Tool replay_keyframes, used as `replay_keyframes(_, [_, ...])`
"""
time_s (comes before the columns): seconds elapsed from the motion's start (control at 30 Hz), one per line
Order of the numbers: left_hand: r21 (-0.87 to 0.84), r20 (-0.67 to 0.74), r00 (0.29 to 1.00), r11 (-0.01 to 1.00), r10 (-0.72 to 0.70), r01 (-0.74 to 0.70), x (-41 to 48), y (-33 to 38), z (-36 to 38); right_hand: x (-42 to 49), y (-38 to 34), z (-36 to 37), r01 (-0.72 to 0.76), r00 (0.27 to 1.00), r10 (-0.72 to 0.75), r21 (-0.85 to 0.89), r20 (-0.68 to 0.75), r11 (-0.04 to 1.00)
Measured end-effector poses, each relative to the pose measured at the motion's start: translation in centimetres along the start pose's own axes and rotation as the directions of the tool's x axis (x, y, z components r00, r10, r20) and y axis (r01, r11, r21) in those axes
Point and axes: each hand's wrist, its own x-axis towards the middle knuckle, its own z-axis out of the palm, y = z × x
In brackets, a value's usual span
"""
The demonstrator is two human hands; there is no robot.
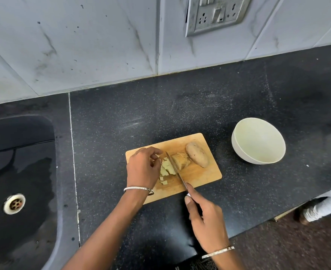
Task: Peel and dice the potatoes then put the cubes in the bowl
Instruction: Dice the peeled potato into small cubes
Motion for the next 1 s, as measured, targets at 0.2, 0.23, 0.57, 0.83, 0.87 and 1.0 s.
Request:
replay_keyframes(0.2, [-0.037,-0.002,0.999,0.998,0.045,-0.045,0.1,0.6,0.3,-0.2,0.0,-1.3,0.021,0.993,-0.016,0.046,-0.118,0.999])
replay_keyframes(0.23, [-0.040,0.019,0.999,0.998,0.049,-0.049,0.1,0.8,0.4,-0.2,-0.1,-1.7,0.018,0.989,-0.011,0.047,-0.144,0.999])
replay_keyframes(0.57, [0.193,0.115,0.990,0.976,0.080,-0.102,-0.4,2.9,2.3,-0.2,0.3,-3.0,-0.026,0.977,0.038,0.063,-0.208,0.998])
replay_keyframes(0.83, [0.187,0.099,0.993,0.979,0.059,-0.077,-0.5,2.3,2.5,-0.4,0.2,-2.4,-0.004,0.994,0.015,0.111,-0.105,0.994])
replay_keyframes(0.87, [0.182,0.098,0.994,0.981,0.057,-0.074,-0.5,2.3,2.5,-0.3,0.3,-2.5,-0.005,0.996,0.015,0.111,-0.087,0.994])
replay_keyframes(1.0, [0.178,0.084,0.994,0.981,0.069,-0.083,-0.7,1.9,2.7,0.3,0.7,-2.8,-0.012,1.000,0.014,0.100,-0.021,0.995])
